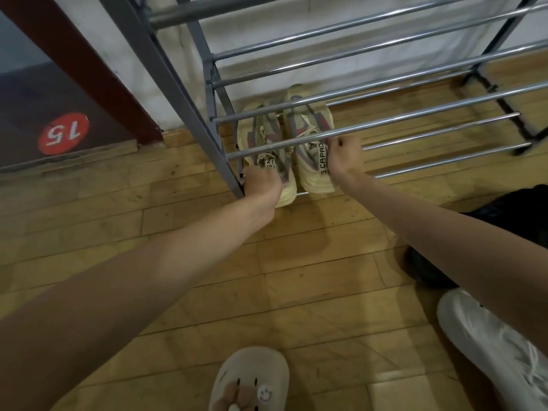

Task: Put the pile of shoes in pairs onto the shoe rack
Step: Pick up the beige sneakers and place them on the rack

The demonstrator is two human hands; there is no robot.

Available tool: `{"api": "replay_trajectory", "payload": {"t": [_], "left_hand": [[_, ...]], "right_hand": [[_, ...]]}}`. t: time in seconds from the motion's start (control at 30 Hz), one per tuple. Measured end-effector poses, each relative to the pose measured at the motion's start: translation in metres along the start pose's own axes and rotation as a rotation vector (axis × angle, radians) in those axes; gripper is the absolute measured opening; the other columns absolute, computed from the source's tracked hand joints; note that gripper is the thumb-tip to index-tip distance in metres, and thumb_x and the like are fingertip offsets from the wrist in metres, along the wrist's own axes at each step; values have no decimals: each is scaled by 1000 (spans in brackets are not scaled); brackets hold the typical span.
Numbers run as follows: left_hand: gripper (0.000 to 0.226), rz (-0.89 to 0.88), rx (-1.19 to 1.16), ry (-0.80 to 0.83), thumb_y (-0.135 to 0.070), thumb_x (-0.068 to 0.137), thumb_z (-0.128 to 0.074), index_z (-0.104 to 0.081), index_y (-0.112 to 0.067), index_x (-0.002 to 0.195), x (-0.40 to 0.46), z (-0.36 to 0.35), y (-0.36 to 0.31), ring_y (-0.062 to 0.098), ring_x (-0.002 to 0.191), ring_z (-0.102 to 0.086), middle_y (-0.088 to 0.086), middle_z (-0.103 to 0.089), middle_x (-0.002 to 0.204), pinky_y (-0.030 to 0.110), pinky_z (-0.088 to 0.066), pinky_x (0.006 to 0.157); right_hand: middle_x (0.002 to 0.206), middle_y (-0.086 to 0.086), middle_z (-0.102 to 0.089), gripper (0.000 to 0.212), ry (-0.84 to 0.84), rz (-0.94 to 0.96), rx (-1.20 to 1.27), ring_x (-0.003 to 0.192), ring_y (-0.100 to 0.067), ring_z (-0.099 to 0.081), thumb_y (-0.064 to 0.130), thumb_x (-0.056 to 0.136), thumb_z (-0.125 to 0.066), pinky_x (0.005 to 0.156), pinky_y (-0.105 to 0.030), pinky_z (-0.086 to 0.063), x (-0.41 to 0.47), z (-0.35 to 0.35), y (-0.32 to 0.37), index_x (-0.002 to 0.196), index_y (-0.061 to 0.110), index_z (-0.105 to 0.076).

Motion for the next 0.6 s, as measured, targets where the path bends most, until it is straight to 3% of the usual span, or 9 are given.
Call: {"api": "replay_trajectory", "payload": {"t": [0.07,0.13,0.23,0.3,0.4,0.5,0.6], "left_hand": [[38,3,9,23,-16,102,-27,-40,0,134,1,-2,3,25,89,-54,20,-58,114,24,-42,68],[36,-4,10,-3,-18,99,-30,-39,-1,130,-2,0,4,34,111,-55,24,-53,127,32,-43,70],[42,-153,182,4,-24,94,-36,-40,0,128,-8,3,8,41,117,-50,25,-48,130,46,-45,88],[47,-278,285,34,-26,89,-36,-41,0,128,-16,6,10,40,114,-50,24,-49,126,51,-45,92],[45,-412,377,57,-19,93,-41,-39,-3,135,-23,10,12,33,118,-46,18,-48,128,44,-42,98],[49,-515,475,36,-16,96,-41,-31,-7,143,-36,15,9,26,128,-39,13,-40,139,33,-33,102],[46,-663,528,20,-16,97,-42,-33,-7,142,-52,14,1,24,128,-40,11,-36,142,27,-32,100]], "right_hand": [[94,-12,-69,35,13,-4,-1,88,-27,-68,28,103,-39,82,-47,-56,1,-1,-1,99,7,-66],[95,-11,-69,34,24,-7,-10,89,-26,-67,28,103,-39,82,-46,-57,1,0,-1,102,7,-66],[97,-13,-69,33,38,-9,-10,86,-24,-67,26,103,-38,78,-43,-58,3,0,0,104,7,-65],[91,-11,-67,33,47,13,-30,76,-20,-64,25,104,-38,66,-36,-54,4,-1,1,104,7,-65],[76,-3,-59,37,77,42,-100,61,-11,-52,27,104,-36,50,-23,-41,4,-4,2,106,4,-65],[76,-4,-58,40,80,106,-151,65,-13,-54,27,105,-33,53,-22,-42,0,1,6,108,5,-66],[72,-2,-54,36,54,187,-207,68,-13,-54,23,105,-31,56,-17,-43,-15,17,6,89,11,-61]]}}
Point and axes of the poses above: each hand's wrist, its own x-axis towards the middle knuckle, its own z-axis out of the back of the hand, y = z × x, the point moved 6 cm from there along x, towards the middle knuckle
